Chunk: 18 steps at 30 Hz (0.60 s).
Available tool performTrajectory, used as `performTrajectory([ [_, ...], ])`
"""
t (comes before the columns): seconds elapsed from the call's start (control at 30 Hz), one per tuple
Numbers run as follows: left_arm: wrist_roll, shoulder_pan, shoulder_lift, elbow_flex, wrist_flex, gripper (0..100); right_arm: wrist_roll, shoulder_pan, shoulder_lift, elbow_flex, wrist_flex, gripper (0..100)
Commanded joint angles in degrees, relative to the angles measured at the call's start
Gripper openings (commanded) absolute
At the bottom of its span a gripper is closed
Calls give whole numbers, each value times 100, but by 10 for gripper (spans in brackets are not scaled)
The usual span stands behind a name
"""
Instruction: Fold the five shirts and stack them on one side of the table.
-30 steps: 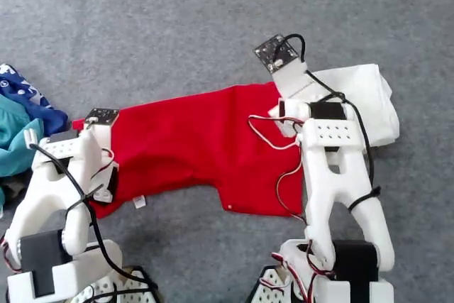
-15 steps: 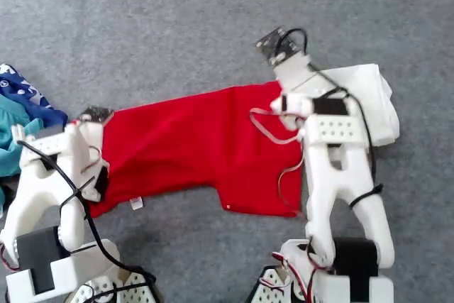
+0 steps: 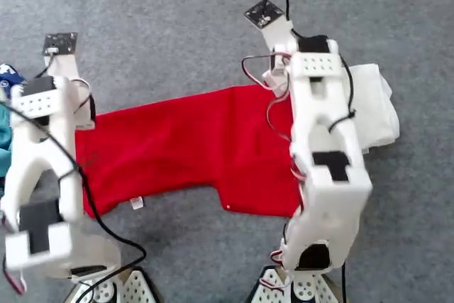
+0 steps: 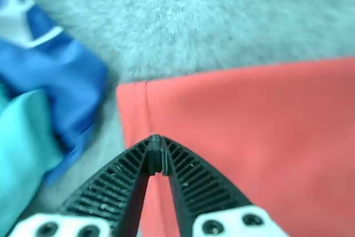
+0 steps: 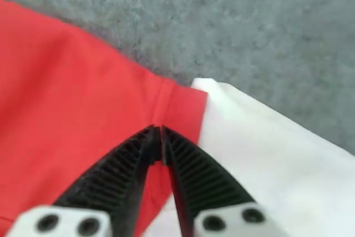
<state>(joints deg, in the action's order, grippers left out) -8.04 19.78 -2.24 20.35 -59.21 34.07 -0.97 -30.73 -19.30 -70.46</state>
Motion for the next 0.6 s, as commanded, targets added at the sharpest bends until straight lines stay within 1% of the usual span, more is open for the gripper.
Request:
performTrajectory([
  [0.0, 114, -66, -870, 136, 1301, 30, 0, -9, -1068, -1657, -853, 15],
  [0.07, 97, -66, -1240, 75, 1477, 29, 0, 123, -1666, -2387, -1257, 15],
  [0.23, 114, -4, -1046, 180, 1574, 28, 9, 422, -2870, -4198, -2145, 15],
  [0.4, 114, -4, -624, 901, 2268, 28, 9, 457, -3512, -6088, -3024, 15],
  [0.57, 62, -13, 334, 2097, 3305, 28, -9, 466, -3600, -7178, -3059, 15],
])
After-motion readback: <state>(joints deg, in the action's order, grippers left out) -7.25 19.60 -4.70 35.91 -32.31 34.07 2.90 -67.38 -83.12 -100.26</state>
